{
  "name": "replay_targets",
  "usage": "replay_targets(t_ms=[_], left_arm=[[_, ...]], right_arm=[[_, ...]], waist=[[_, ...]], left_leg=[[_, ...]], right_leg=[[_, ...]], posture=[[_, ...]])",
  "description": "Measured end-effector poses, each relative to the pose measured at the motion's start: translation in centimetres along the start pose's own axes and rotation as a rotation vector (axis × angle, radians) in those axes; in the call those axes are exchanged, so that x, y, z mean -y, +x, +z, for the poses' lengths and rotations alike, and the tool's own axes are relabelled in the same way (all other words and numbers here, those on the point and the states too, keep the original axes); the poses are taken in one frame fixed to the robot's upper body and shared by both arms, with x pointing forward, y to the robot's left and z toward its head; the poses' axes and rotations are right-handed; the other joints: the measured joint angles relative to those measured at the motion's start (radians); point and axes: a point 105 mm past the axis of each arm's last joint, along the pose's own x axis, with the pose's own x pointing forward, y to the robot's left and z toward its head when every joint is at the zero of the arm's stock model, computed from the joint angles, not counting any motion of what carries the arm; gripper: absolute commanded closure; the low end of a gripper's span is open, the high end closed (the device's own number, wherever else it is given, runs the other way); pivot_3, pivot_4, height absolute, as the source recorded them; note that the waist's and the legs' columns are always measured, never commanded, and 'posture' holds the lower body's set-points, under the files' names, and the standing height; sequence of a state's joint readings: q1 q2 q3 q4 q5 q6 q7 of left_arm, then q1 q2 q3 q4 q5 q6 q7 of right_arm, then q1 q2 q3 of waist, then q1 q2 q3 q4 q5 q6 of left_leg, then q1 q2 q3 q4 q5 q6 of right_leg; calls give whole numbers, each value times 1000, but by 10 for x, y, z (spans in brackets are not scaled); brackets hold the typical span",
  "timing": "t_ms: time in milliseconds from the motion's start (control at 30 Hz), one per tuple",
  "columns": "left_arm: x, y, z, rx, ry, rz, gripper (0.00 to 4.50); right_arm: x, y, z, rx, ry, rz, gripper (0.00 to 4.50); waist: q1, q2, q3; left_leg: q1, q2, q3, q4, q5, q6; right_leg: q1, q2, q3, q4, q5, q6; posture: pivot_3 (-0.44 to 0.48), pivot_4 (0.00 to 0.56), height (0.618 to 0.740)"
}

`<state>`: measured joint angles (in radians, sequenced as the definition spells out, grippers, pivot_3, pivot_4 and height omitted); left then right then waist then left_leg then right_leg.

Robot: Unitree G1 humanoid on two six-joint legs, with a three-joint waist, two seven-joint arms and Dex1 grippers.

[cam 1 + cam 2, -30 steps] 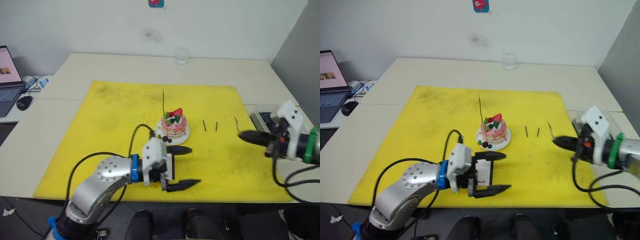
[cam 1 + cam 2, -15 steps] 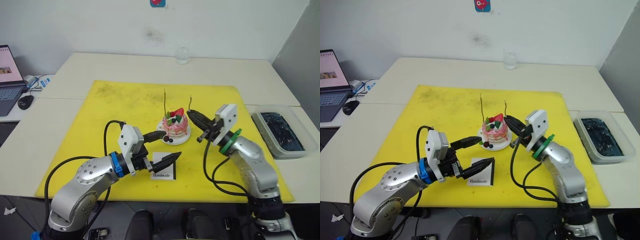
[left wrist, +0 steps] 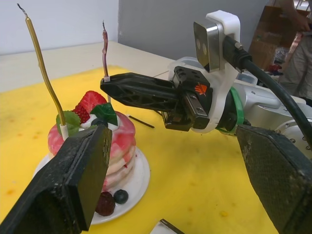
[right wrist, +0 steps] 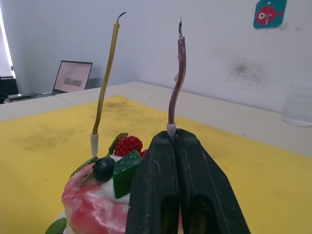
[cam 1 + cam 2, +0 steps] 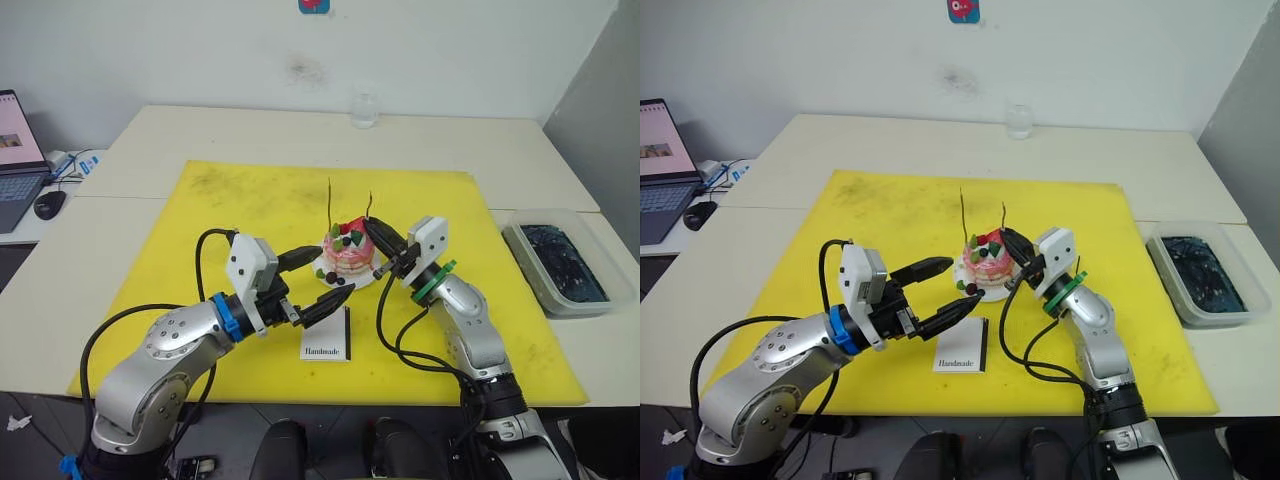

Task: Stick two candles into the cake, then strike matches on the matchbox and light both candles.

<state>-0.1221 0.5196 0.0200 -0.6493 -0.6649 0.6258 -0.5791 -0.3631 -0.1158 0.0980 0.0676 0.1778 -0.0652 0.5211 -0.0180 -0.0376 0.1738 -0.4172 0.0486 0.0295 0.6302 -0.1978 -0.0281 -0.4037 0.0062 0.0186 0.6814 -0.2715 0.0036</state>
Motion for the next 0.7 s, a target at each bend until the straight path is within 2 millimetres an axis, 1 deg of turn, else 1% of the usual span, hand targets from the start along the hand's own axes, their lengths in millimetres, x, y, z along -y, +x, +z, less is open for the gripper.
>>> replay_targets(t_ms=[267, 533, 700], left_arm=[[-1, -1, 2, -1, 10, 1, 0], [-1, 1, 4, 4, 17, -20, 0], [0, 1, 4, 4, 16, -32, 0]], right_arm=[[0, -4, 3, 21, -1, -27, 4474], [-4, -13, -10, -23, 24, -36, 4474], [-8, -11, -12, -37, 25, -27, 4474]], waist=[[0, 0, 0], [0, 0, 0], [0, 0, 0]], left_leg=[[0, 0, 0, 0, 0, 0], [0, 0, 0, 0, 0, 0], [0, 0, 0, 0, 0, 0]], right_leg=[[0, 0, 0, 0, 0, 0], [0, -1, 0, 0, 0, 0], [0, -1, 0, 0, 0, 0]], posture=[[0, 150, 740], [0, 150, 740], [0, 150, 740]])
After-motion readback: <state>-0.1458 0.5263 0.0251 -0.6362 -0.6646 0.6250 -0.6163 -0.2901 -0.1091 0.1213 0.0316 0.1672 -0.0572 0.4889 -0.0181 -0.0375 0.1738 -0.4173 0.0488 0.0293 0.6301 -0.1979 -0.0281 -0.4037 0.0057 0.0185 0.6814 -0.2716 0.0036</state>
